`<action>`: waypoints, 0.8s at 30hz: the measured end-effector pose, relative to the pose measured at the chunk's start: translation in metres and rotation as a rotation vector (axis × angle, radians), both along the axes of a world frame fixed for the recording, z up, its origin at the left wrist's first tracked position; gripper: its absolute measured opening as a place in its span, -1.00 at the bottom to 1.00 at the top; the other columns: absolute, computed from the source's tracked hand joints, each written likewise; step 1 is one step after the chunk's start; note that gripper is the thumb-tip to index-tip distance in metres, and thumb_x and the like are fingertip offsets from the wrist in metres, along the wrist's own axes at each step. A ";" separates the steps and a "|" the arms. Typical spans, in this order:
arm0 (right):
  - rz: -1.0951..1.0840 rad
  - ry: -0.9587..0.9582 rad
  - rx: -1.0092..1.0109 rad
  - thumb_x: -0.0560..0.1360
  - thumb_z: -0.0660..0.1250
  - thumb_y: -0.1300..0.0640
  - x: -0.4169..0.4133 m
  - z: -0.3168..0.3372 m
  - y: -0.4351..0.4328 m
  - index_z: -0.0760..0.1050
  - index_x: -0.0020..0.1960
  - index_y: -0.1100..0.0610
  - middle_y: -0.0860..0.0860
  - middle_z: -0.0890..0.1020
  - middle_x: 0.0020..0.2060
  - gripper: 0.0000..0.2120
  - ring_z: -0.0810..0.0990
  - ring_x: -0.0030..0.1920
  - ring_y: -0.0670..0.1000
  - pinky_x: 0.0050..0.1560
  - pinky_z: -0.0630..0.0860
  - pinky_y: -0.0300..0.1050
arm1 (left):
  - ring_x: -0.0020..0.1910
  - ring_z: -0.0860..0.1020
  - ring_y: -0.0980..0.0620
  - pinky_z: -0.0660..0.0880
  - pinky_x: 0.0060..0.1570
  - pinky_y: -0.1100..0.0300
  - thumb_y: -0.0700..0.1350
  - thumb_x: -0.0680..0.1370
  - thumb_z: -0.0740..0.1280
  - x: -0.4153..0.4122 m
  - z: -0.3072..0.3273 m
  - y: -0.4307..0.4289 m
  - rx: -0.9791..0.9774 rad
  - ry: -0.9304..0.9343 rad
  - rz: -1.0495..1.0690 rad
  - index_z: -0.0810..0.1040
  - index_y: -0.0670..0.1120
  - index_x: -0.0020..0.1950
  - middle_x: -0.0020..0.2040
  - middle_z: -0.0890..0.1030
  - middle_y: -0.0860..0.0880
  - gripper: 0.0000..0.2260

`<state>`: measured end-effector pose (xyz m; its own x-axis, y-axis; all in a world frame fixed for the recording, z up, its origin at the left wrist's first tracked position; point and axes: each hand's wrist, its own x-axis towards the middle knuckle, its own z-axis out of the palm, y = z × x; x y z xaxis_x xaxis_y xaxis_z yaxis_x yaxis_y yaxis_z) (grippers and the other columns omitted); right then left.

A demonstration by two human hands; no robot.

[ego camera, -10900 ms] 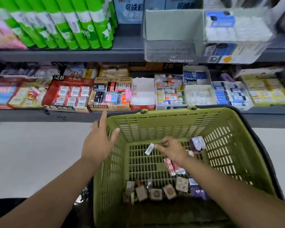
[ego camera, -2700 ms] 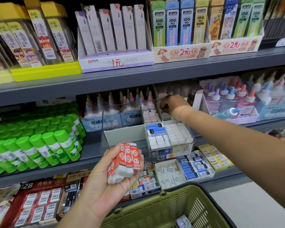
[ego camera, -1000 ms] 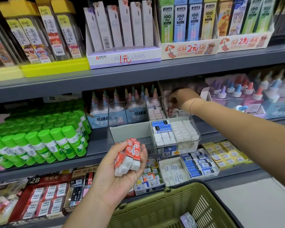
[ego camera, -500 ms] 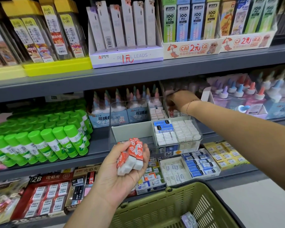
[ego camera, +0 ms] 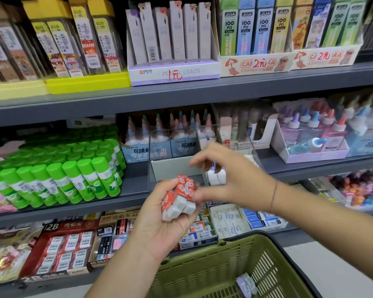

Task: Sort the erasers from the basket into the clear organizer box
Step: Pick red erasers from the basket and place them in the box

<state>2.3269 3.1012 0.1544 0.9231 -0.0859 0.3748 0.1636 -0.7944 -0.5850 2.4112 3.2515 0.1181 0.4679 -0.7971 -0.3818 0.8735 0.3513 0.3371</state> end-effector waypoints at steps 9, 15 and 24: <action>-0.078 0.006 0.049 0.26 0.58 0.00 -0.007 -0.021 0.030 0.41 -0.02 -0.08 -0.16 0.55 -0.03 -0.58 0.49 -0.03 -0.19 0.03 0.47 -0.13 | 0.15 0.57 -0.15 0.54 -0.05 0.04 -0.22 0.29 0.42 -0.004 0.001 0.000 0.037 -0.092 -0.051 0.53 -0.27 0.13 0.15 0.58 -0.27 -0.58; -0.051 -0.077 0.126 0.42 0.46 0.10 -0.011 -0.004 0.018 0.60 -0.09 0.07 -0.05 0.64 -0.13 -0.90 0.59 -0.06 -0.06 0.01 0.52 -0.08 | -0.13 0.60 -0.14 0.61 -0.29 0.08 -0.30 0.23 0.46 -0.004 0.003 0.003 -0.008 0.028 -0.016 0.50 -0.26 0.08 -0.04 0.60 -0.27 -0.57; -0.582 -0.001 0.058 0.43 0.43 0.26 0.017 0.021 -0.128 0.51 0.09 0.21 0.12 0.65 -0.21 -0.75 0.61 -0.19 0.10 -0.11 0.51 -0.16 | -0.15 0.59 -0.20 0.57 -0.39 0.10 -0.34 0.18 0.45 -0.002 0.002 0.004 0.003 0.073 -0.031 0.48 -0.27 0.16 -0.02 0.58 -0.34 -0.45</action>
